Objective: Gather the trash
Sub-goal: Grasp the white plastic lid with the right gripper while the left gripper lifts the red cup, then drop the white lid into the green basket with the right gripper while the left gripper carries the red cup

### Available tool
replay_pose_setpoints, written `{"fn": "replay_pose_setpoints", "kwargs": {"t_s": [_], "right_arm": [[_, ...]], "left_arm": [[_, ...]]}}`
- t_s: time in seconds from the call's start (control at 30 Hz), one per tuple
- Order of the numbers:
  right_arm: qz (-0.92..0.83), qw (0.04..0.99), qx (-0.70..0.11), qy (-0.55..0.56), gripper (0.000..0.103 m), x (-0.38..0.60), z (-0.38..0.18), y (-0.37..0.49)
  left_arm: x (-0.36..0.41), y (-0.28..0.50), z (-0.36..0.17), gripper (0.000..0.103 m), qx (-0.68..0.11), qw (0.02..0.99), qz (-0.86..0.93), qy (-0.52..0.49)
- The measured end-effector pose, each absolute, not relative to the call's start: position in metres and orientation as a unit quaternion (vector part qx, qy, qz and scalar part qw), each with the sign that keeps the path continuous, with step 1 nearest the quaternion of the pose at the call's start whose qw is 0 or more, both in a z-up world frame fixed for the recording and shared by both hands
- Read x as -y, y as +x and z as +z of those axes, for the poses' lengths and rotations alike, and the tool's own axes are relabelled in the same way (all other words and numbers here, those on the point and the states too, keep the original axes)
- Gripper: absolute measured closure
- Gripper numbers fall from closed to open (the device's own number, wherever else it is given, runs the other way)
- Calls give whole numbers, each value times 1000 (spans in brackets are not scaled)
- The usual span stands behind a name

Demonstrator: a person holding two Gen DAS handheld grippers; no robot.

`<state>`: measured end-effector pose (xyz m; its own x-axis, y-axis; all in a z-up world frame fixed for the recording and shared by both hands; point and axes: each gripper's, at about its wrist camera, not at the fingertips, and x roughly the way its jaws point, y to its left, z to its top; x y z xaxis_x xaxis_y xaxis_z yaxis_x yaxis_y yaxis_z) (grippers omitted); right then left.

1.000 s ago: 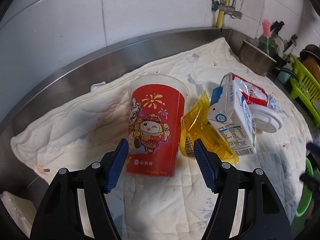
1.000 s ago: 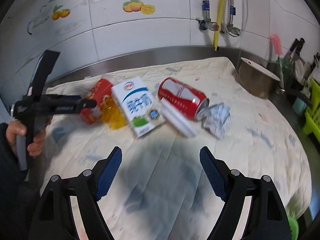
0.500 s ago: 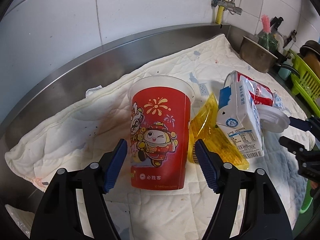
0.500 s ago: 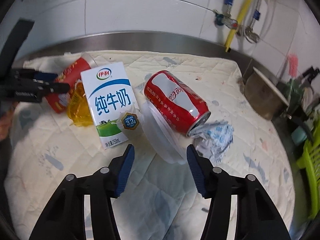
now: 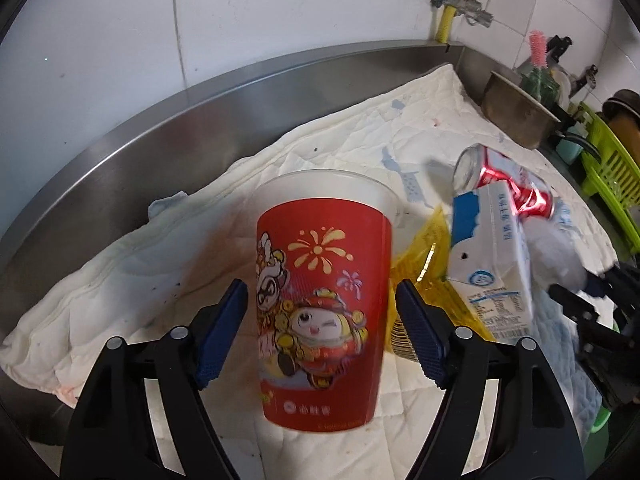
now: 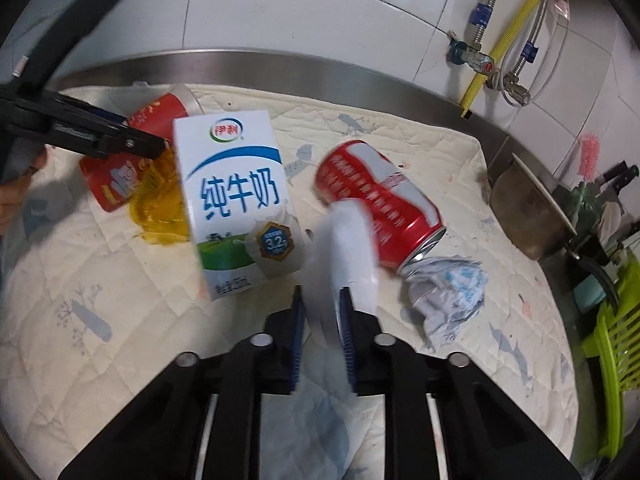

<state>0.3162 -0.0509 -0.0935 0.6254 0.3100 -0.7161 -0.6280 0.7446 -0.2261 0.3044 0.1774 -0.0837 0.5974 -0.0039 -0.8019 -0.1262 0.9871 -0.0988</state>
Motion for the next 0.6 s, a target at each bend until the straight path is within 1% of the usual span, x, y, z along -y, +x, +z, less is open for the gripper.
{"fn": "replay_pose_setpoints", "kwargs": {"t_s": [0.03,0.33,0.6], "right_arm": [[270,873,-338,-227,90,54,-91,314],[291,878,-341,-164,91,72,-74,288],[290,889,-336,-113,91,100,-58,243]], "left_arm": [[-179,306,-85,33,-448,890,27,-79],[-177,296,-85,36,-436,896,31,-79],[-168,257,-59,36,-408,908,33,-86]]}}
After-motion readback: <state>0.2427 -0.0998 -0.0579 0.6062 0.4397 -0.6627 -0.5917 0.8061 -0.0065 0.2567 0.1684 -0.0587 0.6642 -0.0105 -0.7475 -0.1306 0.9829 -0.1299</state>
